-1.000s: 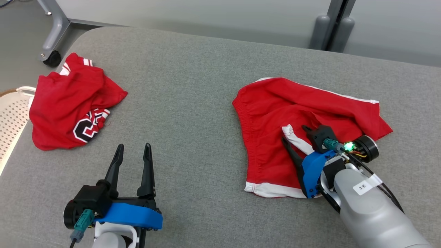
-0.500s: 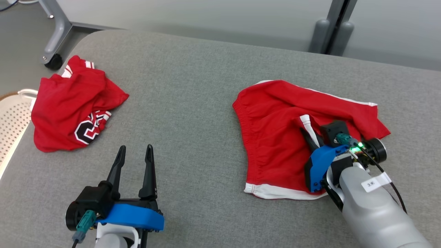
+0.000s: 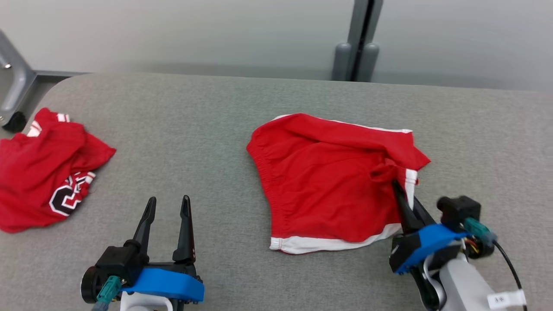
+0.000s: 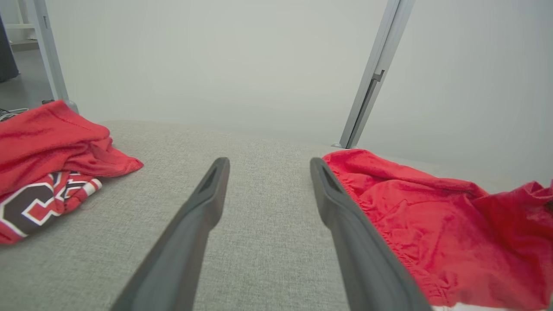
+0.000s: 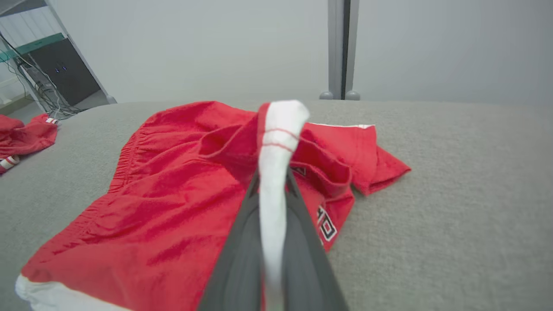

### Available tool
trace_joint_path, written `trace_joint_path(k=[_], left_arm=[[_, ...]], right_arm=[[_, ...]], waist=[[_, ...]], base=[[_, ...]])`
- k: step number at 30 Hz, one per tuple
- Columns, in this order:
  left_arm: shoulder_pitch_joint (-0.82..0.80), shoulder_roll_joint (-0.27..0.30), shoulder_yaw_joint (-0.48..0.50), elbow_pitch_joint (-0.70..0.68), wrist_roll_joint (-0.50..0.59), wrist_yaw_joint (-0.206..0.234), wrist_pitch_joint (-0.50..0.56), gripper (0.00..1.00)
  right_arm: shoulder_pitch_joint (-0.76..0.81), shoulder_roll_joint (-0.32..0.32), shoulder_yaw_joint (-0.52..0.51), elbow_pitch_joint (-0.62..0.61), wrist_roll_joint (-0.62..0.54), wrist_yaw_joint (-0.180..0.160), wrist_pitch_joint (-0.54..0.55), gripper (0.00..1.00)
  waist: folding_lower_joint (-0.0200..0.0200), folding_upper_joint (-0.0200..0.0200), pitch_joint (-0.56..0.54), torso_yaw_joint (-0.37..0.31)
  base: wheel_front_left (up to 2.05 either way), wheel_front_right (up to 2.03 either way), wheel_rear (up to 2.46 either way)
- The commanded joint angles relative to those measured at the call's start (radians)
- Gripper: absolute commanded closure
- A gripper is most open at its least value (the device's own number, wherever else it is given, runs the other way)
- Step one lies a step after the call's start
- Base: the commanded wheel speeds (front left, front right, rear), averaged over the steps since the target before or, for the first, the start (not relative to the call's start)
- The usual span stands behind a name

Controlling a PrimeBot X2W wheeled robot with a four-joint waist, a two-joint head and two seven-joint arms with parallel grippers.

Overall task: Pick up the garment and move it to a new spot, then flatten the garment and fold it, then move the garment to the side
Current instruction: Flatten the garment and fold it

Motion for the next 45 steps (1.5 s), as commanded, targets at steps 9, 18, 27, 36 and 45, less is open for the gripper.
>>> trace_joint_path(k=[9, 18, 27, 36, 45], left_arm=[[0.010, -0.001, -0.005, -0.004, 0.005, -0.003, -0.005, 0.00], [0.017, -0.001, 0.002, -0.001, 0.010, -0.006, -0.005, 0.00], [0.029, -0.001, 0.009, 0.001, 0.016, -0.008, -0.005, 0.00], [0.043, 0.000, 0.022, 0.000, 0.028, -0.012, -0.005, 0.00], [0.067, -0.001, 0.044, -0.002, 0.044, -0.011, -0.005, 0.00]], right_arm=[[0.215, 0.013, -0.160, -0.179, 0.193, 0.000, -0.004, 1.00], [0.314, 0.013, -0.188, -0.153, 0.324, 0.000, -0.003, 0.00], [0.327, 0.012, -0.261, -0.208, 0.194, 0.000, -0.003, 0.00], [0.346, 0.013, -0.272, -0.393, 0.048, 0.000, -0.003, 0.00], [0.391, 0.012, -0.135, -0.523, -0.041, 0.000, -0.003, 0.00]], waist=[[0.0000, 0.0000, -0.014, -0.063], [0.0000, 0.0000, -0.015, -0.079], [0.0000, 0.0000, -0.034, -0.096], [0.0000, 0.0000, -0.057, -0.111], [0.0000, 0.0000, -0.081, -0.122]], base=[[0.00, 0.00, 0.00], [0.00, 0.00, 0.00], [0.00, 0.00, 0.00], [0.00, 0.00, 0.00], [0.00, 0.00, 0.00]])
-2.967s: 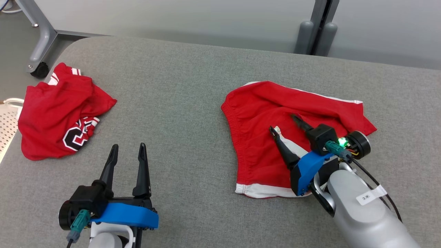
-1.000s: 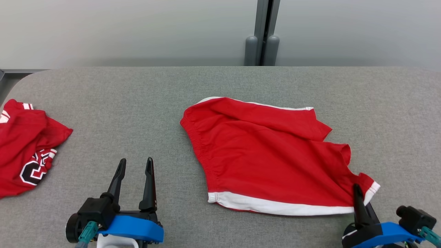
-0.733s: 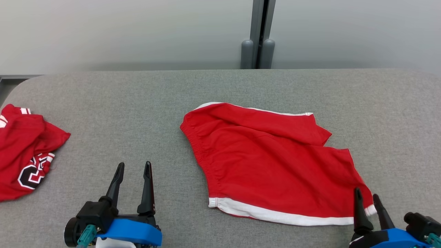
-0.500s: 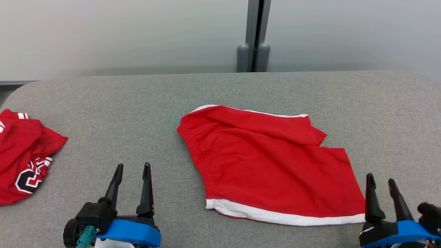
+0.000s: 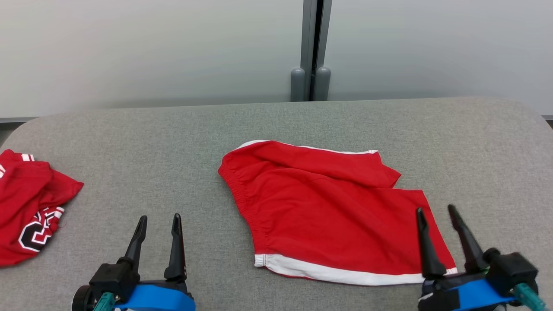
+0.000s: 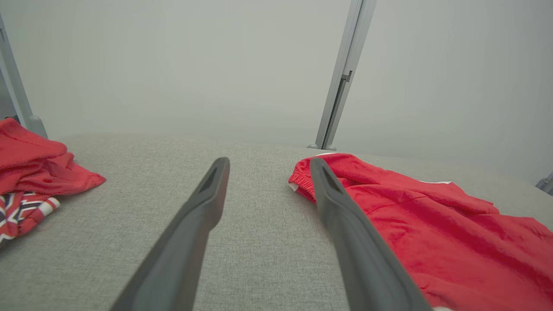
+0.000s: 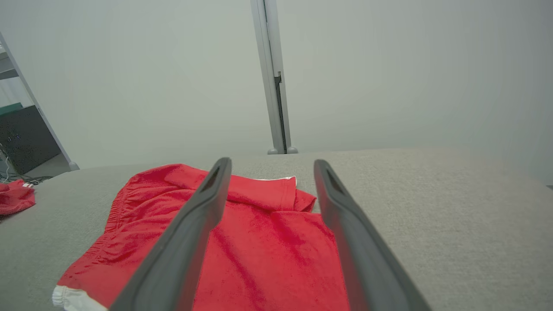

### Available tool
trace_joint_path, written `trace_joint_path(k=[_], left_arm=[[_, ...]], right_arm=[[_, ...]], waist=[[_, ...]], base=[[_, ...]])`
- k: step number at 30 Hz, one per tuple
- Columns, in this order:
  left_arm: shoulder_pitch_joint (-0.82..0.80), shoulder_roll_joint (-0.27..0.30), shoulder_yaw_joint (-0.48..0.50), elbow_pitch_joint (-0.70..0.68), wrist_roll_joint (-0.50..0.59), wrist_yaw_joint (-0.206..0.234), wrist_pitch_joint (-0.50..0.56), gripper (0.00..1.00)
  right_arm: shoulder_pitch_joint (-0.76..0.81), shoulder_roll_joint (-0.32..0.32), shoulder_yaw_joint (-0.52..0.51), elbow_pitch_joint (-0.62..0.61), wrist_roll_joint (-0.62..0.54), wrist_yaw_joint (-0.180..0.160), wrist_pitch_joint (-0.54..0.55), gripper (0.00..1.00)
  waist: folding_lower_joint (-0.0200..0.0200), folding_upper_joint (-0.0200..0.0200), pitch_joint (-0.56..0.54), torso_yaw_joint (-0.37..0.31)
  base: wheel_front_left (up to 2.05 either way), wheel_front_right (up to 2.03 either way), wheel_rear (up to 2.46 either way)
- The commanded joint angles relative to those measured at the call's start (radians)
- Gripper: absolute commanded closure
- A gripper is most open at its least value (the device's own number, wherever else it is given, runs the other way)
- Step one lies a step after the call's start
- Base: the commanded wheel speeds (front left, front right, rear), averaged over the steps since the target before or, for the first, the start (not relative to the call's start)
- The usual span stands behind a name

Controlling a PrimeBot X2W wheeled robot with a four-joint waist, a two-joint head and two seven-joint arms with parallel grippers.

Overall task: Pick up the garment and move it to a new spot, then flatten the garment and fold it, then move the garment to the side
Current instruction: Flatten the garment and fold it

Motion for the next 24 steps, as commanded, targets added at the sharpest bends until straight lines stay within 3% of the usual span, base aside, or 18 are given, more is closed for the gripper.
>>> trace_joint_path(k=[1, 9, 24], left_arm=[[0.011, -0.001, 0.007, -0.003, 0.010, 0.003, -0.005, 0.00], [0.036, 0.000, 0.028, -0.002, 0.038, 0.015, -0.005, 0.00], [0.087, 0.000, 0.089, -0.019, 0.083, 0.036, -0.005, 0.00]], right_arm=[[0.029, -0.004, 0.023, -0.010, -0.018, 0.000, -0.003, 0.00], [0.099, -0.004, 0.050, -0.021, -0.052, 0.000, -0.003, 0.00], [0.141, -0.004, -0.015, 0.010, -0.065, 0.000, -0.004, 0.00]], waist=[[0.0000, 0.0000, -0.004, -0.001], [0.0000, 0.0000, -0.026, 0.006], [0.0000, 0.0000, -0.063, 0.015]], base=[[0.00, 0.00, 0.00], [0.00, 0.00, 0.00], [0.00, 0.00, 0.00]])
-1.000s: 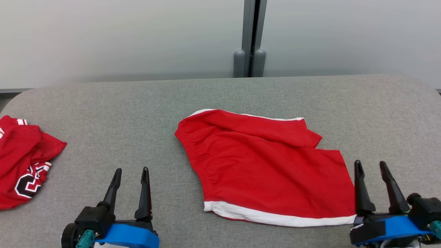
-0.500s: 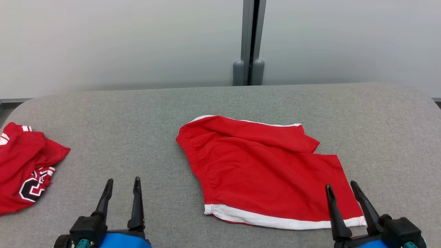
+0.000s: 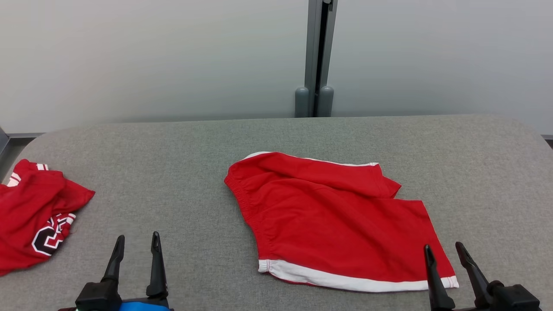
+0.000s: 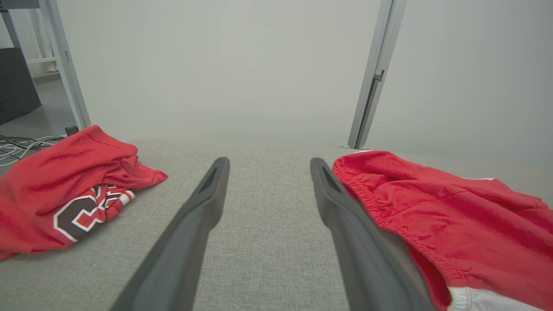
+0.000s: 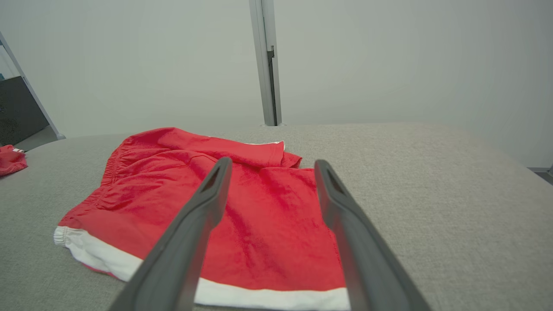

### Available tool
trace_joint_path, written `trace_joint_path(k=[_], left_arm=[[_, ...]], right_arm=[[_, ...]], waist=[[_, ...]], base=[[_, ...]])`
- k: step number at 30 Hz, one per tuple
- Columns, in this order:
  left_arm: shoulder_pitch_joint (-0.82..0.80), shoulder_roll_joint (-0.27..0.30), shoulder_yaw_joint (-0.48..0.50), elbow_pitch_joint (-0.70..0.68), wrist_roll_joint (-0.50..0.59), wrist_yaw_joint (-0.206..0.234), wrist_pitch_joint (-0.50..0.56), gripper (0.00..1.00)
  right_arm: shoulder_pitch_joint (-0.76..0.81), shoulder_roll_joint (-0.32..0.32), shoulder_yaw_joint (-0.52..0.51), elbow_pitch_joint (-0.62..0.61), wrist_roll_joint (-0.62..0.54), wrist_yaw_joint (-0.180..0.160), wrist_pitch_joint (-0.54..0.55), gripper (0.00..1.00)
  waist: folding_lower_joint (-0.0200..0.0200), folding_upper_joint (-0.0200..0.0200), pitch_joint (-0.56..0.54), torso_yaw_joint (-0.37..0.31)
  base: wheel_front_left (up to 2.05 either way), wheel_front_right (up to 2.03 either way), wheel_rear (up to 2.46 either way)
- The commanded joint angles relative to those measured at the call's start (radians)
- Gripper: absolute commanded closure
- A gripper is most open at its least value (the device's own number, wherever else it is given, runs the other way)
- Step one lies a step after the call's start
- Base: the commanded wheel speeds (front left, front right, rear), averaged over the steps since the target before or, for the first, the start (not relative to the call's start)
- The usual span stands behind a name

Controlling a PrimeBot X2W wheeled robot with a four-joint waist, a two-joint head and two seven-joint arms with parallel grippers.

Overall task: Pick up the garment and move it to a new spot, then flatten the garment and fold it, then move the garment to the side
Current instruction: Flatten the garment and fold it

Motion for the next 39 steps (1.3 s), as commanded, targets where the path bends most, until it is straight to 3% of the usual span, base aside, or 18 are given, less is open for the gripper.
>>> trace_joint_path(k=[1, 12, 18, 28, 39], left_arm=[[0.011, 0.000, 0.010, -0.002, 0.006, 0.000, -0.005, 0.00], [0.009, 0.000, 0.006, -0.001, 0.007, -0.004, -0.005, 0.00], [-0.024, 0.000, -0.034, 0.013, -0.017, -0.031, -0.005, 0.00], [-0.080, 0.000, -0.181, 0.108, -0.046, -0.061, -0.005, 0.00], [-0.137, 0.034, -0.365, 0.244, -0.099, -0.063, -0.005, 0.00]], right_arm=[[0.009, -0.004, -0.005, 0.007, -0.010, 0.000, -0.004, 0.00], [0.002, -0.004, -0.006, 0.034, -0.018, 0.000, -0.004, 0.00], [-0.048, -0.003, -0.075, 0.132, -0.033, 0.000, -0.004, 0.00], [-0.151, -0.012, -0.131, 0.345, -0.043, 0.000, -0.004, 0.00], [-0.231, -0.007, -0.111, 0.465, 0.012, 0.000, -0.004, 0.00]], waist=[[0.0000, 0.0001, -0.003, 0.001], [0.0000, 0.0001, -0.003, 0.001], [0.0000, 0.0001, 0.010, -0.019], [0.0000, 0.0001, 0.050, -0.056], [0.0000, 0.0001, 0.106, -0.082]], base=[[0.00, 0.00, 0.00], [0.00, 0.00, 0.00], [0.00, 0.00, 0.00], [0.00, 0.00, 0.00], [0.00, 0.00, 0.00]])
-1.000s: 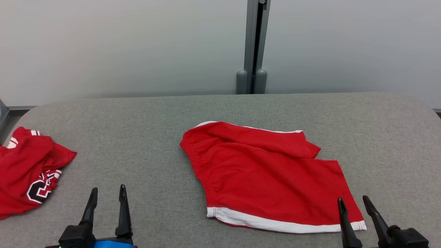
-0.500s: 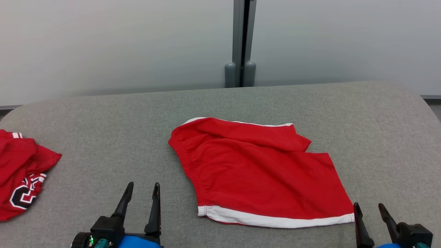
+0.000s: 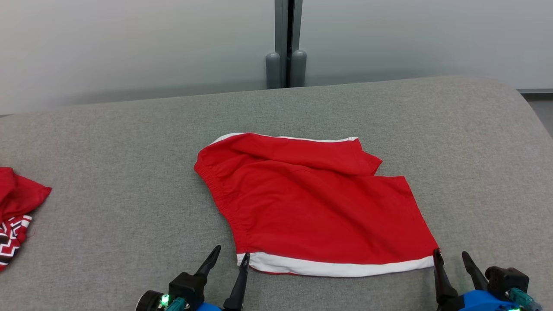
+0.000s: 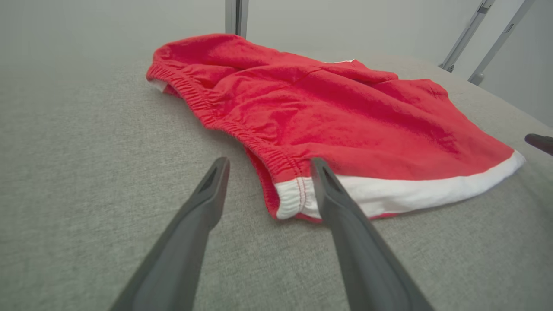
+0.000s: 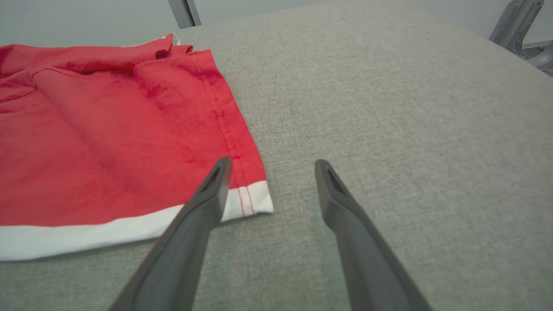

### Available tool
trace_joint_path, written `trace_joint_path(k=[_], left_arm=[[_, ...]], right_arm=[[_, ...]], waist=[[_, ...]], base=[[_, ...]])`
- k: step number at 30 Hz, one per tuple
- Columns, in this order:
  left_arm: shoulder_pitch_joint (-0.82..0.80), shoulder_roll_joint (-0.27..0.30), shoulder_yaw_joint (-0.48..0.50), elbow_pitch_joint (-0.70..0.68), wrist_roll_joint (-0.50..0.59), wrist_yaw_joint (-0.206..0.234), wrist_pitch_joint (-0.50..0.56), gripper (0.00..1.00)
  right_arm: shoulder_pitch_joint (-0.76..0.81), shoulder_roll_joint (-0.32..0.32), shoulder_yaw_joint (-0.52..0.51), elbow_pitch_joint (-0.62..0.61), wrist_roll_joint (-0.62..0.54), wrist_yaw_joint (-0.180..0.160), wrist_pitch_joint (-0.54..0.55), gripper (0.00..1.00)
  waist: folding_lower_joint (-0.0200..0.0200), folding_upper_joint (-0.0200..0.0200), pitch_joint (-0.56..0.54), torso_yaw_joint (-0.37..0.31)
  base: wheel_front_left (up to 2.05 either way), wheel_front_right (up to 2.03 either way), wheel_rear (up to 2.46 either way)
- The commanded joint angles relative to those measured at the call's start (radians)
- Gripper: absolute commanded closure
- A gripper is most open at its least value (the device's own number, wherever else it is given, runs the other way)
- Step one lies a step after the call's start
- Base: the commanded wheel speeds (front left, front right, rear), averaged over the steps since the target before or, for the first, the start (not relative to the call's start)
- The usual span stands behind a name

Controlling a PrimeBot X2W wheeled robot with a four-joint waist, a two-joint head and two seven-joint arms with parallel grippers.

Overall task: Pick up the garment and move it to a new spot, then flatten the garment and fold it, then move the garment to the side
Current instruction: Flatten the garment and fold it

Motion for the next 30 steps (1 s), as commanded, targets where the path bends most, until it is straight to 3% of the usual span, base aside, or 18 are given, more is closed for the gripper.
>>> trace_joint_path(k=[1, 11, 25, 26, 27, 28, 29, 30], left_arm=[[-0.022, 0.010, -0.021, 0.011, -0.012, -0.002, -0.005, 0.00], [-0.094, 0.026, -0.163, 0.108, -0.099, -0.002, -0.005, 0.00], [-0.181, 0.020, -0.245, 0.179, -0.175, -0.002, -0.005, 0.00], [-0.182, 0.020, -0.253, 0.184, -0.181, -0.002, -0.005, 0.00], [-0.185, 0.020, -0.261, 0.188, -0.190, -0.002, -0.005, 0.00], [-0.189, 0.022, -0.270, 0.192, -0.198, -0.002, -0.005, 0.26], [-0.194, 0.024, -0.277, 0.195, -0.206, -0.002, -0.005, 0.68], [-0.197, 0.024, -0.286, 0.198, -0.214, -0.002, -0.005, 1.00]], right_arm=[[-0.018, 0.000, 0.007, 0.011, 0.011, 0.000, -0.004, 0.00], [-0.043, 0.003, 0.053, 0.071, 0.075, 0.000, -0.004, 0.00], [-0.111, 0.009, 0.198, 0.172, 0.228, 0.002, 0.002, 0.00], [-0.115, 0.009, 0.210, 0.176, 0.241, 0.002, 0.002, 0.08], [-0.120, 0.009, 0.219, 0.180, 0.249, 0.002, 0.002, 0.52], [-0.124, 0.009, 0.227, 0.182, 0.258, 0.002, 0.002, 0.96], [-0.127, 0.010, 0.237, 0.184, 0.266, 0.002, 0.002, 1.00], [-0.132, 0.009, 0.244, 0.182, 0.272, 0.002, 0.002, 1.00]], waist=[[-0.0001, 0.0000, 0.006, -0.002], [-0.0001, 0.0000, 0.030, -0.017], [-0.0001, 0.0000, 0.050, -0.022], [-0.0001, 0.0000, 0.051, -0.021], [-0.0001, 0.0000, 0.051, -0.021], [-0.0001, 0.0000, 0.052, -0.021], [-0.0001, 0.0000, 0.052, -0.021], [-0.0001, 0.0000, 0.052, -0.020]], base=[[0.00, 0.00, 0.00], [0.00, 0.00, 0.00], [0.00, 0.00, 0.00], [0.00, 0.00, 0.00], [0.00, 0.00, 0.00], [0.00, 0.00, 0.00], [0.00, 0.00, 0.00], [0.00, 0.00, 0.00]])
